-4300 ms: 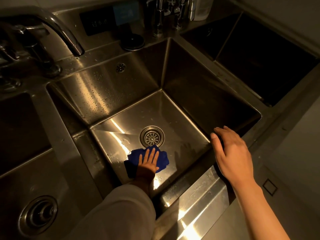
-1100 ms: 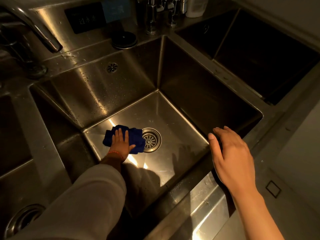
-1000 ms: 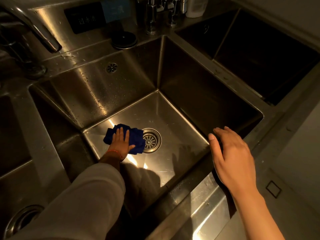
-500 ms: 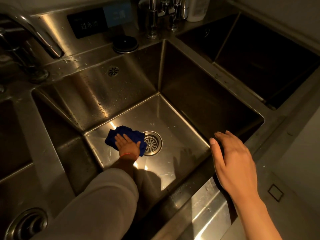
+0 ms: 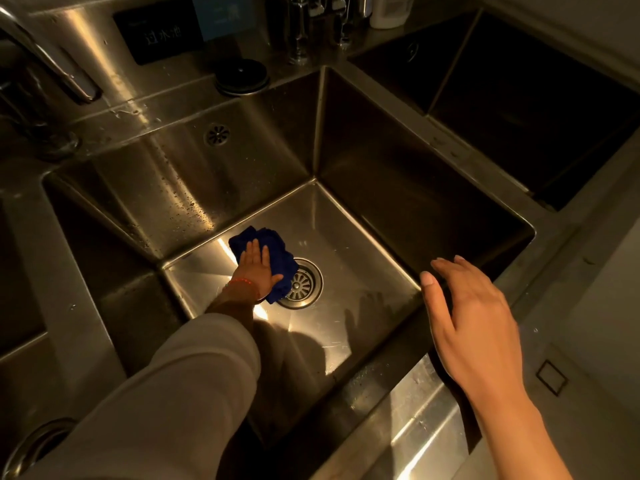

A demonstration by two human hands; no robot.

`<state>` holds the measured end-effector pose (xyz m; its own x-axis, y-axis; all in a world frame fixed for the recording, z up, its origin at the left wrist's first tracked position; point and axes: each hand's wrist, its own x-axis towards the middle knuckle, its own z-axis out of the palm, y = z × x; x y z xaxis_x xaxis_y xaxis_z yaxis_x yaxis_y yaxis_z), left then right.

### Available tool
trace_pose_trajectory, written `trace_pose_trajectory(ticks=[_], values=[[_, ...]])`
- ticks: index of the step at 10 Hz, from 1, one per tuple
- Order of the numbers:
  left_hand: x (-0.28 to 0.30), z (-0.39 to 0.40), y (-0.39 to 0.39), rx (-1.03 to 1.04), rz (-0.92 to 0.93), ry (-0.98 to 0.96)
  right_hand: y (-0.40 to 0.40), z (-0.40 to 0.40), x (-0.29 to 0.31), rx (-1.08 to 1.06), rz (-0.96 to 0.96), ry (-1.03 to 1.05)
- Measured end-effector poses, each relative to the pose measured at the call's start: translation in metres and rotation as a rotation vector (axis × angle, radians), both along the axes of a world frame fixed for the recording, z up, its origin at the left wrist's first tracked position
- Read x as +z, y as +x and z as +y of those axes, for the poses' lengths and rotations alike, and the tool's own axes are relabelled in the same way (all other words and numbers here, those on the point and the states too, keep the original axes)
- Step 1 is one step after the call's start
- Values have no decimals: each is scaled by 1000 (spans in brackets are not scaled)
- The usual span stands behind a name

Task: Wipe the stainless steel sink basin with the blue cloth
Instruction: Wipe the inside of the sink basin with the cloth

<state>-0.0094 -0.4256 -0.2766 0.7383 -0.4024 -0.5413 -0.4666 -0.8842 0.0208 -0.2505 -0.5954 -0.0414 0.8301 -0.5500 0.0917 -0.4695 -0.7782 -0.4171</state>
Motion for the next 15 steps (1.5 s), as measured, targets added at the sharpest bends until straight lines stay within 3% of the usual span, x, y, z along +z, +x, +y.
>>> trace_pose_trajectory(ticks=[3,4,5,7,12,15], values=[[6,1,-13,311,-113,-135,-1,-1,2,-4,14,9],[3,9,-6,181,-138,-82,-1,-1,1,-6,10,6],[-2,22,-1,-108,-145,33,1,-2,1,-18,5,10],[-6,36,10,-344,-187,139,0,-3,-2,-25,-12,-9],[-16,35,24,-450,-215,118,-1,-4,-5,-28,-18,-29],[-23,14,20,-408,-234,113,1,-3,-5,-27,4,-33]])
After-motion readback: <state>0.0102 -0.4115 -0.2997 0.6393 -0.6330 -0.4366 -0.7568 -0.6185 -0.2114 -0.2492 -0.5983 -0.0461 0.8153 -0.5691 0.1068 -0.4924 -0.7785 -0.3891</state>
